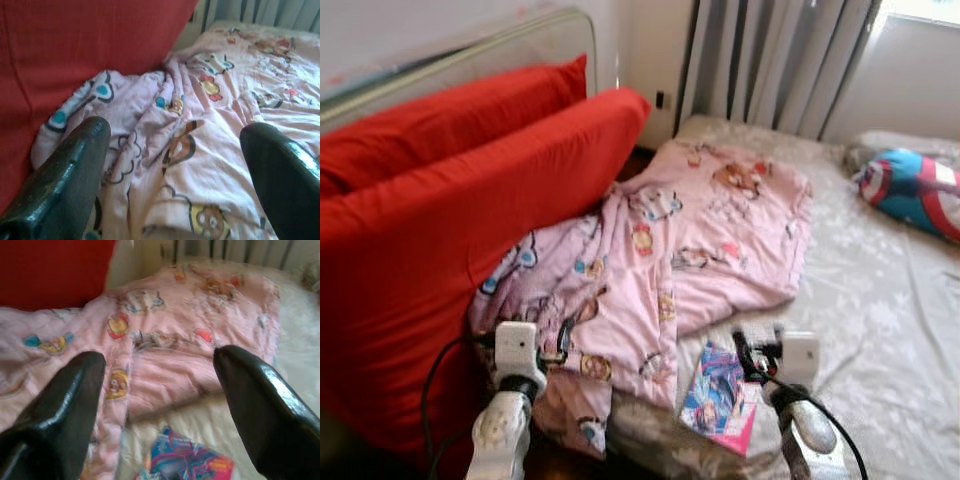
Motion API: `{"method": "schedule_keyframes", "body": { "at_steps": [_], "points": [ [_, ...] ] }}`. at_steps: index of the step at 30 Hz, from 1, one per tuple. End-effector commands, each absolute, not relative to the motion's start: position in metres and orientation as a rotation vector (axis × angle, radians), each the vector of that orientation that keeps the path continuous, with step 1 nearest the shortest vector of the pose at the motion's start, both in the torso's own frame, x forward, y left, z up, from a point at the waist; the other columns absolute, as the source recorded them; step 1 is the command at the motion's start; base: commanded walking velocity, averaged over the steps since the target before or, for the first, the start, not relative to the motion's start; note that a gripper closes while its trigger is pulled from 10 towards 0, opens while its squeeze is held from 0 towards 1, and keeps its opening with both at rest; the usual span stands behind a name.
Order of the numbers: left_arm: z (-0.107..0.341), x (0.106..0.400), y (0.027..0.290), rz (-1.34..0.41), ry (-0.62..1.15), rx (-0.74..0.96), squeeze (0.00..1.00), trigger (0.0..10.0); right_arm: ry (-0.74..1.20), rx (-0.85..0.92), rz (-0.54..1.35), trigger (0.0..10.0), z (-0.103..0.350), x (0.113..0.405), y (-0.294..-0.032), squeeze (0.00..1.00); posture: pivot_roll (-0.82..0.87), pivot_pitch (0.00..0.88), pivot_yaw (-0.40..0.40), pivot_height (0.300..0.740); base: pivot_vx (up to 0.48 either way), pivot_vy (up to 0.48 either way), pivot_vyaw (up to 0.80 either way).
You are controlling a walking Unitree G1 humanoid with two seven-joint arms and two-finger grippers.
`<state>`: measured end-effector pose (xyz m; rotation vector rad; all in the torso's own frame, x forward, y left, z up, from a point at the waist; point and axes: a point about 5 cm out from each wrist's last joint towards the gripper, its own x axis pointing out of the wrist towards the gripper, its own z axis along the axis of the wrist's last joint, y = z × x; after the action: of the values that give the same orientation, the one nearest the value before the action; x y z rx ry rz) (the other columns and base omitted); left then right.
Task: Clean up the room
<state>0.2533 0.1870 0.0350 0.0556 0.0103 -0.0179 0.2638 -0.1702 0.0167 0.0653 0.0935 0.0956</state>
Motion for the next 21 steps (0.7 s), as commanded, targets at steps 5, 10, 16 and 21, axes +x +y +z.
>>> {"method": "schedule_keyframes", "body": {
  "at_steps": [5,10,16,21],
  "points": [
    [0.053,0.251,0.181,-0.059,-0.063,0.079,0.0,10.0,0.023,0.042,0.116,10.0,0.031,0.261,-0.169,0.0,-0.01,0.076,-0.076,0.74,0.0,0.0,0.0],
    [0.063,0.249,0.187,-0.024,-0.055,0.058,0.0,10.0,-0.036,0.014,0.161,10.0,0.046,0.264,-0.164,0.0,-0.02,0.064,-0.069,0.74,0.0,0.0,0.0],
    [0.074,0.255,0.186,-0.007,-0.063,0.047,0.0,10.0,-0.066,0.046,0.07,10.0,0.061,0.272,-0.169,0.0,-0.03,0.062,-0.067,0.74,0.0,0.0,0.0],
    [0.077,0.254,0.18,-0.033,-0.071,0.058,0.0,10.0,-0.076,0.045,0.058,10.0,0.065,0.273,-0.168,0.0,-0.04,0.055,-0.062,0.74,0.0,0.0,0.0]
  ]
}}
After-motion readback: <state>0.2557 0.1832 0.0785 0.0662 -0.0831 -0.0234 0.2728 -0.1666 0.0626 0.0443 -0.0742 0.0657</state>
